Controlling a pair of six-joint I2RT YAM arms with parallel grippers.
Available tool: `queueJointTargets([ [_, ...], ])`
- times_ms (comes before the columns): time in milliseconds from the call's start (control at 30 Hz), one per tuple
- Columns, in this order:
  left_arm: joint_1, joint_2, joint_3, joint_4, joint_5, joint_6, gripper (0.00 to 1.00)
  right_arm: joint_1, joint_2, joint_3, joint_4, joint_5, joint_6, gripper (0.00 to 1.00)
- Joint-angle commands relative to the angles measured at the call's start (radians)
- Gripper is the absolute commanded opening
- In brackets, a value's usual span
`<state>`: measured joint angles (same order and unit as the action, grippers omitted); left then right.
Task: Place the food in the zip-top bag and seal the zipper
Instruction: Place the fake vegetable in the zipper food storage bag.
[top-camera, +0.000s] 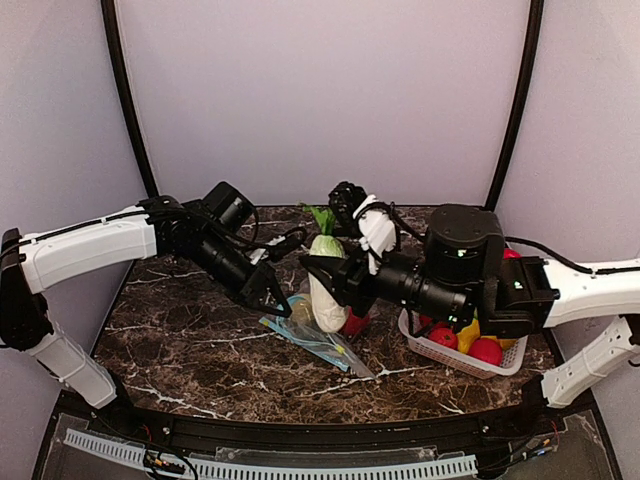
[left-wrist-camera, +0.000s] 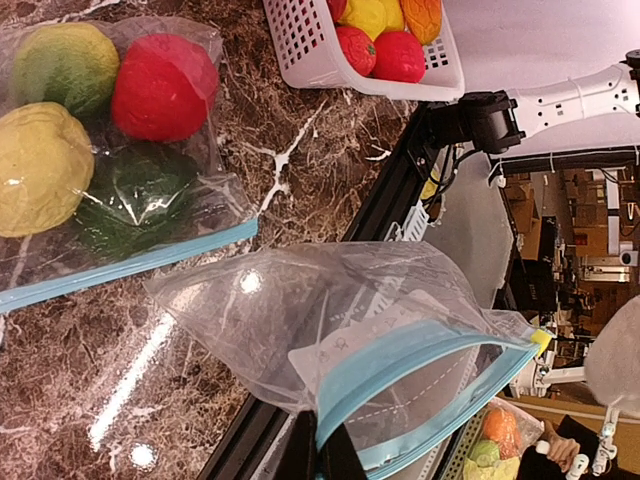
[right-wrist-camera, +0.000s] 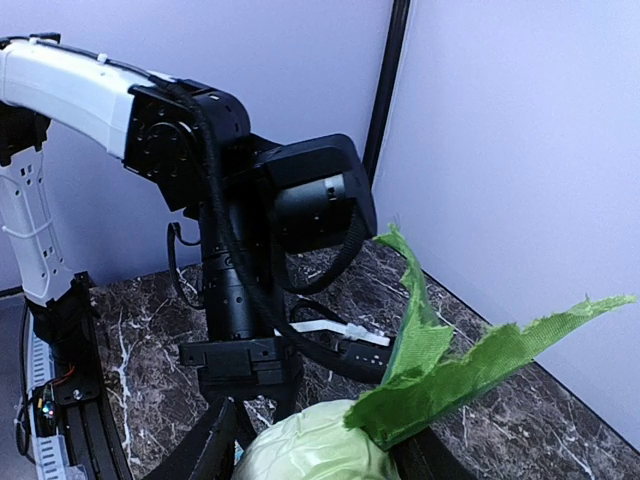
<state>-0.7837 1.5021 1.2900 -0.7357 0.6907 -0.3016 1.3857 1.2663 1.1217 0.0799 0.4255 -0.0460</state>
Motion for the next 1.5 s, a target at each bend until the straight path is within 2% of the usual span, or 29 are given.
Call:
queueJointTargets([
  [0,-0.01,-0.005,0.016,-0.051,0.072,-0.011,0.01,0.055,0.098,0.077,0.058,0.11,-0.124,0.27],
  [367,-0.024,-0.041,0.017,-0.099,0.129,0.002,0.01,0.067,0.187,0.122,0.038,0.057,-0.208,0.26],
  [733,-0.025,-0.064,0.063,-0.097,0.165,-0.009,0.01,0.08,0.208,0.161,-0.19,0.013,-0.2,0.25],
  [1067,-0.025,-0.06,0.082,-0.091,0.197,-0.016,0.01,0.089,0.216,0.133,-0.243,0.052,-0.18,0.24],
  [1233,-0.025,-0.067,0.07,-0.076,0.203,-0.024,0.01,0.09,0.219,0.125,-0.18,0.125,-0.168,0.14],
  [1467,-0.025,-0.064,0.048,-0.068,0.222,-0.027,0.01,0.093,0.223,0.105,0.062,0.206,-0.221,0.15],
])
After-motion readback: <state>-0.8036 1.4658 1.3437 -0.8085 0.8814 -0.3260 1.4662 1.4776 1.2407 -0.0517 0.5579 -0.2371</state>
